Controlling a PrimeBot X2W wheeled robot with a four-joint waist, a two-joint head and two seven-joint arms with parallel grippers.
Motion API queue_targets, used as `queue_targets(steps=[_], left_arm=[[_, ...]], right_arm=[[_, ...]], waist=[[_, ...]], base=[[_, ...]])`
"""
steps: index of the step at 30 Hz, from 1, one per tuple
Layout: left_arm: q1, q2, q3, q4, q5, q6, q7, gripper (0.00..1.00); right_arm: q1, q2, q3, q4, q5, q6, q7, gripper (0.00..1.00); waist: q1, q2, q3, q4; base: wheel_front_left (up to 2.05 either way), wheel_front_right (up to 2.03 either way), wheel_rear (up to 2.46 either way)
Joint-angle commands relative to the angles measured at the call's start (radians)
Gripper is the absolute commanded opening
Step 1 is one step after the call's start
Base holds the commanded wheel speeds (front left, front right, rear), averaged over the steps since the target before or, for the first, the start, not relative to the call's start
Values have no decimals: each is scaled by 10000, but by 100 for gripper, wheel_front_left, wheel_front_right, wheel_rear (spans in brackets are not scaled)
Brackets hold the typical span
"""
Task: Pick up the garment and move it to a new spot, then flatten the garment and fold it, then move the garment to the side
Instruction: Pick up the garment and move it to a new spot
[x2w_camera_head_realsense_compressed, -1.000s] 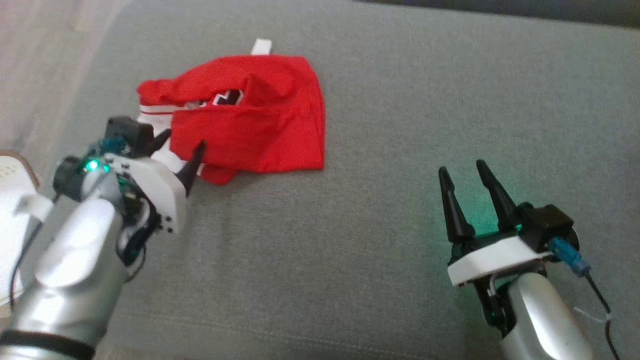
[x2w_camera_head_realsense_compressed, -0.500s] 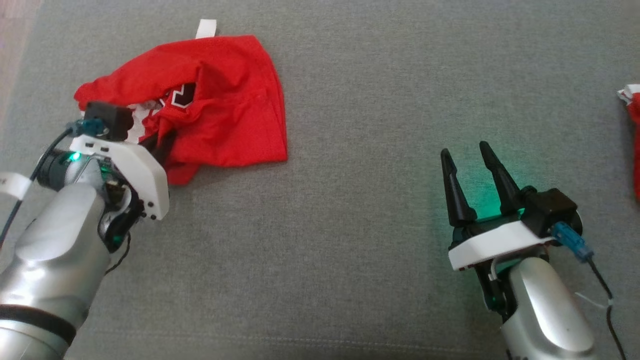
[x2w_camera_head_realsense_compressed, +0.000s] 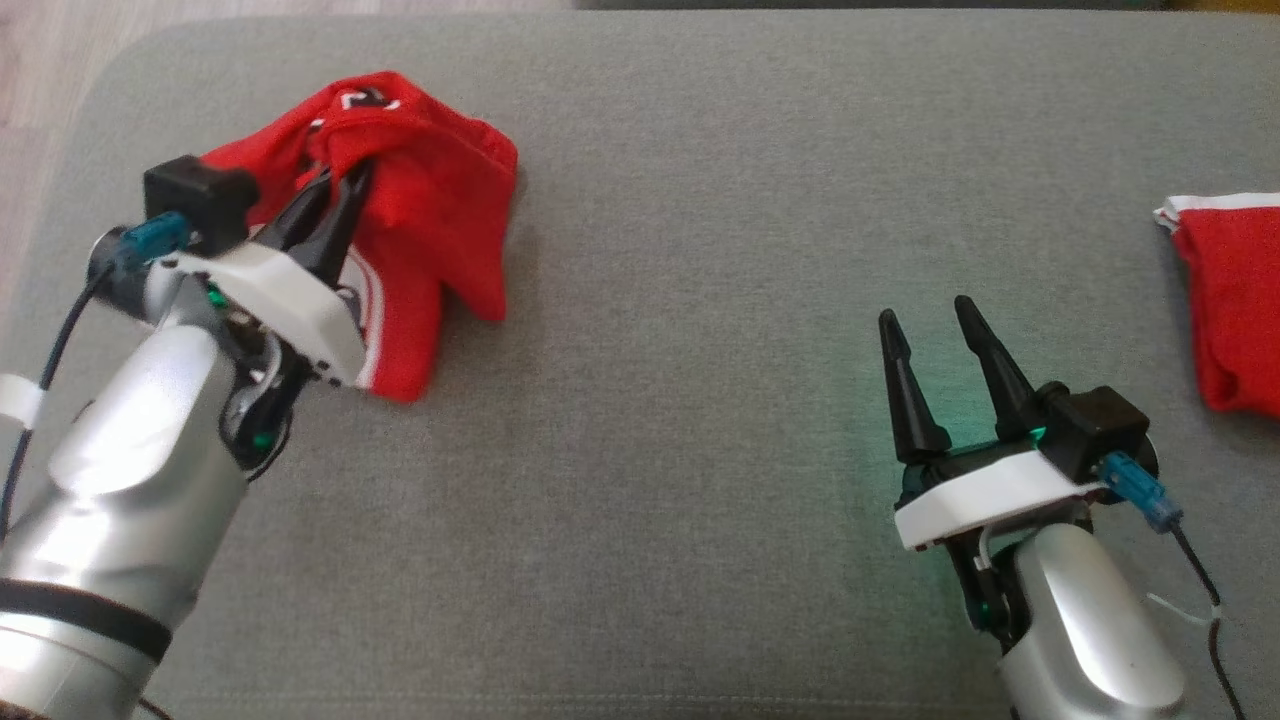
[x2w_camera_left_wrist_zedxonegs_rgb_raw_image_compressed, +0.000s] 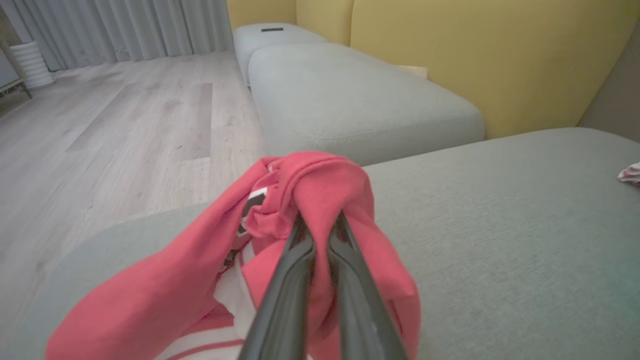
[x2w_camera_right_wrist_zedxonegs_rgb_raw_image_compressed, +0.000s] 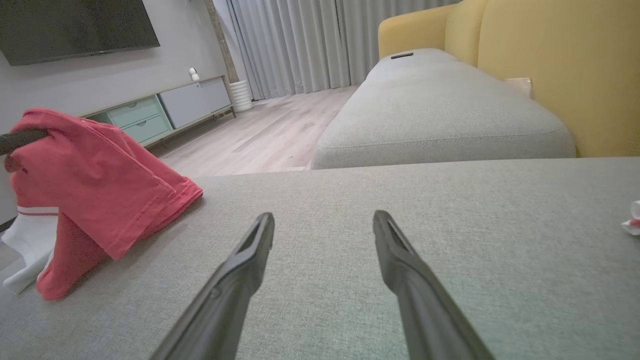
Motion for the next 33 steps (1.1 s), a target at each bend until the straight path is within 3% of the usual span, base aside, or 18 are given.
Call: queue_targets(steps=[1,13,27,29,33], left_arm=[[-621,240,472,-566,109,102,-166,0],[-665,-396,200,-2304,495,499,-246,0],[-1423,-2315,-257,-2556,644,1008,-202,0],[-1385,-2492,-420,-2287,689,1041,-150,100],[-1057,-2641,-738,-1747,731,1009,-84,100]], right_arm=[[-23,7,245,-260,76,-9,-108,100],[-136,7,322,-343,302,-9,-134,100],[-314,7,437,-611,623,-9,-138,100],[-279,7,414,-634,640,-9,-138,100],[-192,7,363,-678,632,-9,-138,100]], waist=[[1,0,-144,-143],[1,0,-210,-939],[1,0,-125,-2302],[1,0,-123,-2373],[1,0,-128,-2388]], base=[[0,0,0],[0,0,0],[0,0,0],[0,0,0],[0,0,0]])
